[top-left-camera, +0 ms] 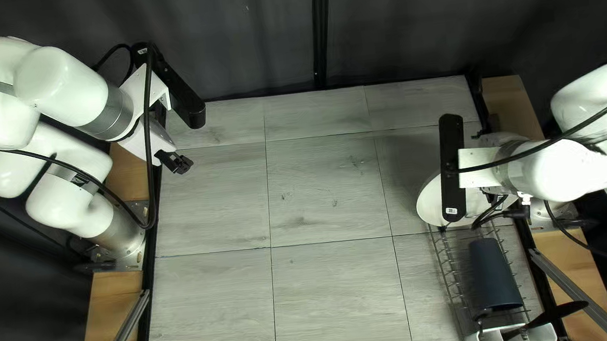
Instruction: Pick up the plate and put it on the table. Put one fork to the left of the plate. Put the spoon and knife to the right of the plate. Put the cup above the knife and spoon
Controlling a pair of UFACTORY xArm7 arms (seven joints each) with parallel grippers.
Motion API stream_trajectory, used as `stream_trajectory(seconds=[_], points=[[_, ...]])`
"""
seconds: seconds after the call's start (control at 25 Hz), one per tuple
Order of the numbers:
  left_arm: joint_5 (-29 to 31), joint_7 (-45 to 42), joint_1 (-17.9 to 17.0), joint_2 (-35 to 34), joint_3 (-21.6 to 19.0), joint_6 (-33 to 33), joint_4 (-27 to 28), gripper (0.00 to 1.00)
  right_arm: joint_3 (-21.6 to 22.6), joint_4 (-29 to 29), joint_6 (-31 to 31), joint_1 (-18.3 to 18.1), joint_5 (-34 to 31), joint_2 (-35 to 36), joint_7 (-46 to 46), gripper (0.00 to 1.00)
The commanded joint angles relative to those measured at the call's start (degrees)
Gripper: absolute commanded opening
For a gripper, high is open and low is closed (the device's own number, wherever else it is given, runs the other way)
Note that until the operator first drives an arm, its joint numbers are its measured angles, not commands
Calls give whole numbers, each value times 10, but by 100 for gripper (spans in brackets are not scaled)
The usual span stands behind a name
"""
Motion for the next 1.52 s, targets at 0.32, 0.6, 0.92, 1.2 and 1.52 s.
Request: stream_trajectory(seconds=[0.32, 0.6, 0.92, 1.2, 1.52], points=[[0, 0, 0, 0, 0, 0, 0, 100, 10, -2, 0, 0, -15, 13, 5, 100], [0, 0, 0, 0, 0, 0, 0, 100, 38, -24, -7, 6, -41, 22, 30, 100], [0, 0, 0, 0, 0, 0, 0, 100, 44, -60, -30, 9, -61, 7, 39, 0], [0, 0, 0, 0, 0, 0, 0, 100, 39, -71, -34, 6, -71, -7, 38, 0], [0, 0, 0, 0, 0, 0, 0, 100, 47, 19, 52, -14, -116, 0, 1, 0]])
